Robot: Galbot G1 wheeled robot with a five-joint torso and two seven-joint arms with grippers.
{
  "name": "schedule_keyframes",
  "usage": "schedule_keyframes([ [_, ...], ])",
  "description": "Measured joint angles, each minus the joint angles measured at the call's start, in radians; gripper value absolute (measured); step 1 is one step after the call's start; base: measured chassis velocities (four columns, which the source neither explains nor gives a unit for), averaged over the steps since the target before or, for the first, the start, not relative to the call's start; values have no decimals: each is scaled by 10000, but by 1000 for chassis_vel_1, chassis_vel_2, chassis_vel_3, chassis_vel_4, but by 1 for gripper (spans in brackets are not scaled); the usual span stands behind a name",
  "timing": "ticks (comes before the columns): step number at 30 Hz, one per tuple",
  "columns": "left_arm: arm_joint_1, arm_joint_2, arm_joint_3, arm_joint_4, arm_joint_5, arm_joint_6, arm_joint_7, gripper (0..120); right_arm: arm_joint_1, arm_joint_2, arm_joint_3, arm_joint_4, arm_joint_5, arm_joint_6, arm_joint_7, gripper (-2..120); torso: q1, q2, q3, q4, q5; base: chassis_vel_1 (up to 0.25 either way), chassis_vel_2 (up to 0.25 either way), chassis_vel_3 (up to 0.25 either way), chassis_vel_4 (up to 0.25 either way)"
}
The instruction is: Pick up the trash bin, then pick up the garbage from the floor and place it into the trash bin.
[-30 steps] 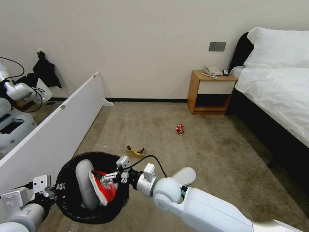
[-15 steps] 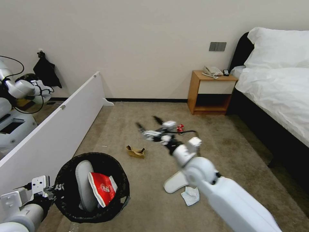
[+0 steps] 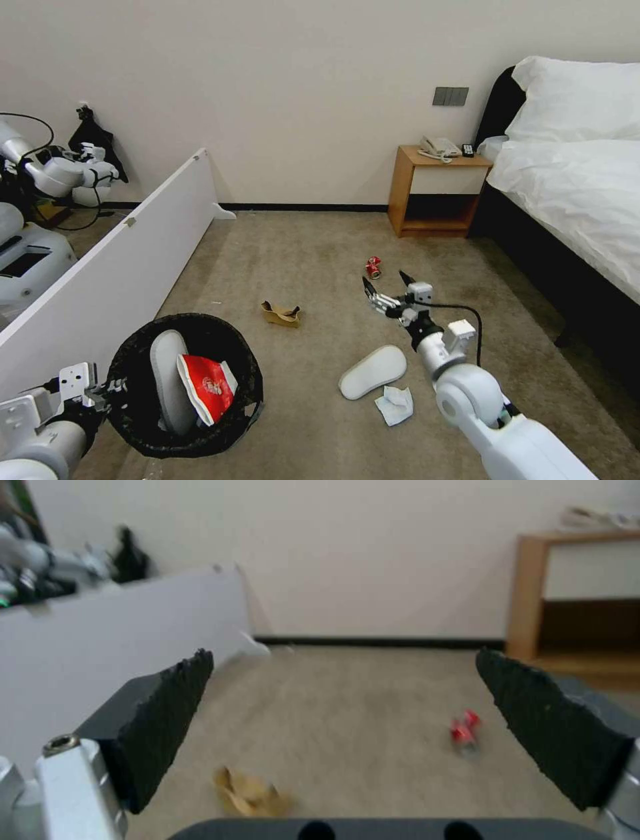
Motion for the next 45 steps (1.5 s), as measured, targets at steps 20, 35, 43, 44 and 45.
schedule_keyframes([
  [20,-52,-299,-111,163,306,-1,71,1,-5523,2120,3462,274,-3510,1486,-1075,100,0,0,-1,-5,-2,0,0,0,0],
  [35,22,-331,-209,453,341,-1,139,1,-4491,2361,2799,-1050,-3666,-631,-1072,100,-1,0,0,-3,-2,0,0,0,0],
  [43,-62,-293,-162,407,350,-1,112,1,-2887,2148,1431,-2423,-2487,-1876,-1124,100,0,0,1,-3,-2,0,0,0,0],
  [44,-67,-293,-162,402,352,-1,110,1,-2702,2169,1300,-2634,-2461,-1957,-1125,100,-1,0,1,-2,-2,0,0,0,0],
  [45,-67,-293,-162,402,352,-1,110,1,-2702,2169,1300,-2634,-2461,-1957,-1125,100,-1,0,1,-2,-2,0,0,0,0],
])
